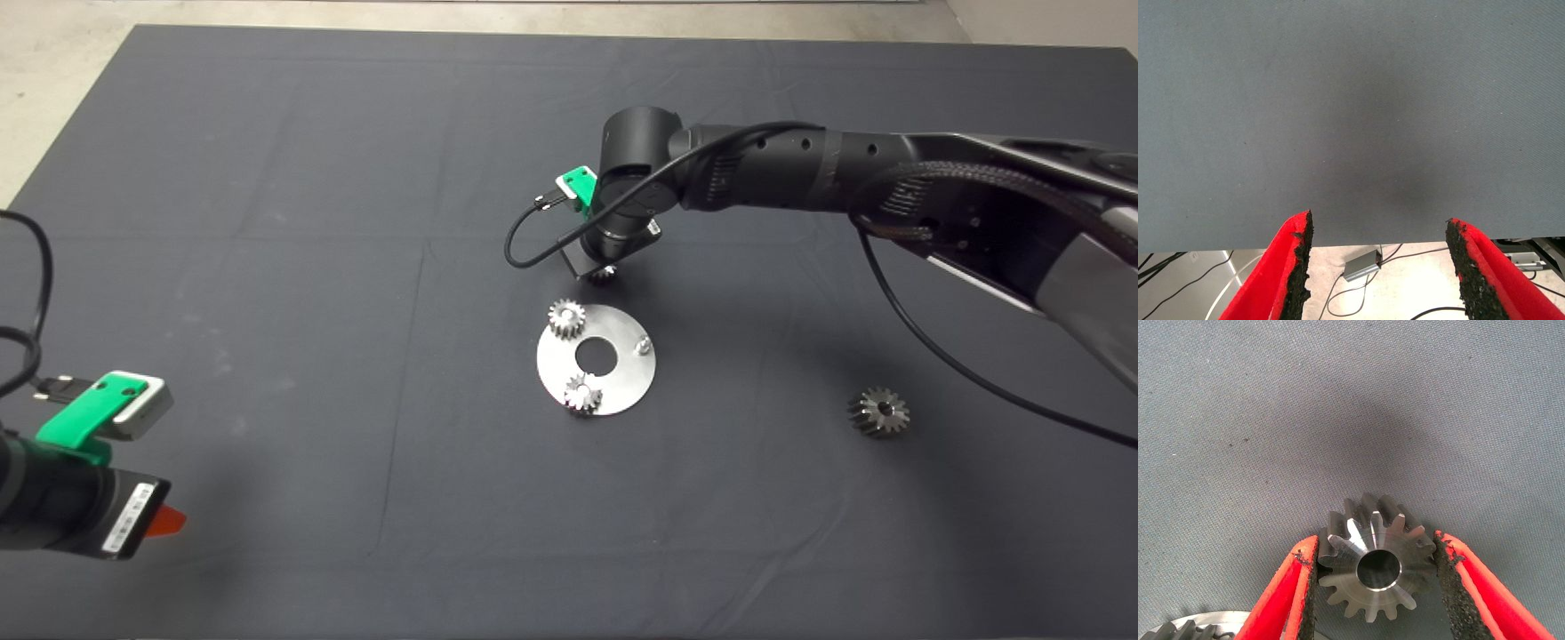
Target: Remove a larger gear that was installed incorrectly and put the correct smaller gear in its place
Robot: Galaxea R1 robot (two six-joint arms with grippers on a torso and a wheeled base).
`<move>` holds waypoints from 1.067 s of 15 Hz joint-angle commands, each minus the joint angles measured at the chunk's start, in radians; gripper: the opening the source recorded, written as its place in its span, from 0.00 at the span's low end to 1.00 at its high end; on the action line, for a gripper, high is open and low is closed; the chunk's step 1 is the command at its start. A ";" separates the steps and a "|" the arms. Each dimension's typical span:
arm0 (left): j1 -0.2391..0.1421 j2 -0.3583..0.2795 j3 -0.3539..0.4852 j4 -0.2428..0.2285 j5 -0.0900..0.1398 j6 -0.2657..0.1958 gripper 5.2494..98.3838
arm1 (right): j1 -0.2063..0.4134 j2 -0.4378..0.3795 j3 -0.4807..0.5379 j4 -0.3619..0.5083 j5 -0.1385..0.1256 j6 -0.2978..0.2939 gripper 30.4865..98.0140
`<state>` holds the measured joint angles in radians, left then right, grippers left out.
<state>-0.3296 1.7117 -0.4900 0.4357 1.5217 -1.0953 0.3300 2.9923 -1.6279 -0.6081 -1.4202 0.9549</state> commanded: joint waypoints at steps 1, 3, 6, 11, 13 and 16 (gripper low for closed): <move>-0.001 -0.003 0.001 0.011 0.057 -0.005 0.47 | 0.031 0.000 0.005 -0.029 -0.034 0.018 0.17; -0.002 -0.003 0.001 0.011 0.057 -0.005 0.47 | 0.035 -0.002 0.042 -0.029 -0.077 0.030 0.14; -0.002 -0.002 0.001 0.010 0.057 -0.006 0.47 | 0.094 -0.005 0.103 -0.023 -0.159 0.099 0.12; -0.002 0.003 0.007 0.009 0.057 -0.009 0.47 | 0.271 -0.017 0.106 0.189 -0.161 0.110 0.10; -0.001 0.003 0.010 0.009 0.057 -0.015 0.47 | 0.331 -0.045 0.094 0.342 -0.161 0.110 0.09; 0.000 0.009 0.012 0.008 0.055 -0.023 0.47 | 0.353 -0.090 0.093 0.598 -0.158 0.091 0.07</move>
<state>-0.3296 1.7184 -0.4900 0.4357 1.5215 -1.1083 0.5827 2.9566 -1.5360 -0.3106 -1.5255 1.0537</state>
